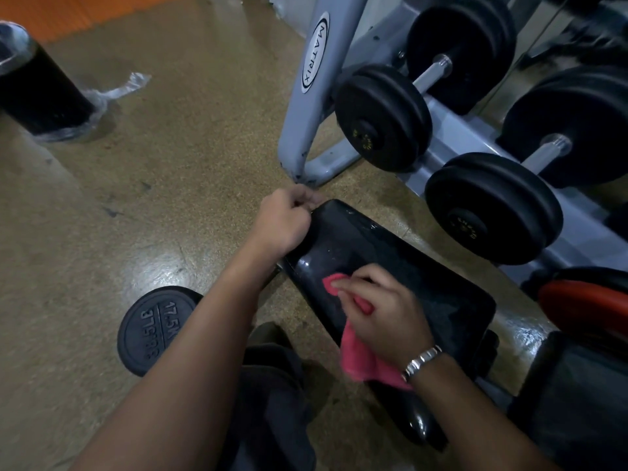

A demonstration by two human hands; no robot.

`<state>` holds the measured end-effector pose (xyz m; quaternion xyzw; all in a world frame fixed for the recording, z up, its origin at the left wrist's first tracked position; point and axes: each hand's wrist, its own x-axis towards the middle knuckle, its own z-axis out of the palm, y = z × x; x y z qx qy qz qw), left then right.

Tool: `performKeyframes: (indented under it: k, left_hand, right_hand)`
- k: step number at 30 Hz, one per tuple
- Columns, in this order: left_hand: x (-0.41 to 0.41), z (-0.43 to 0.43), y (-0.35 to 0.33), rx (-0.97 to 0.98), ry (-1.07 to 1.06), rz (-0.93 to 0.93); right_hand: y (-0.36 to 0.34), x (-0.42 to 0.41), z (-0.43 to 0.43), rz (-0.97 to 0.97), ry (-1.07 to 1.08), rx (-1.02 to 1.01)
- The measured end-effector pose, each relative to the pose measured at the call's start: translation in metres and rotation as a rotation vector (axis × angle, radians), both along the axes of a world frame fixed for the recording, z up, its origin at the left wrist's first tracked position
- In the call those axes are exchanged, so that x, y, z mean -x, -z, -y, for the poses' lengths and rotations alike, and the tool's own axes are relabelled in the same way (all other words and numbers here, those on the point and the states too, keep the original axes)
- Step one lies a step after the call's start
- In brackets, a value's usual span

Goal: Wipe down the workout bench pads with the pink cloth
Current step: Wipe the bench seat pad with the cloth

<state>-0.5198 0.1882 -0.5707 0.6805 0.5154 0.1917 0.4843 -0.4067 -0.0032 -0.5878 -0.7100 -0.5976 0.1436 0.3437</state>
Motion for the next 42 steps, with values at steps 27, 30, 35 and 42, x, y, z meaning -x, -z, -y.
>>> performKeyframes:
  k: [27,30,35,42]
  left_hand:
    - [0.004,-0.001,0.004,-0.040,0.037,-0.087]
    - [0.004,0.000,0.002,-0.042,0.042,-0.093]
    - [0.004,0.000,0.000,-0.040,0.050,-0.101]
    - [0.003,-0.001,0.000,-0.059,0.044,-0.125]
  right_hand:
    - [0.004,-0.005,-0.027,0.160,0.285,-0.088]
    - [0.002,-0.028,-0.016,0.150,0.083,-0.115]
    - [-0.003,-0.045,-0.052,0.089,0.422,0.045]
    - [-0.004,-0.036,-0.050,0.071,0.267,-0.041]
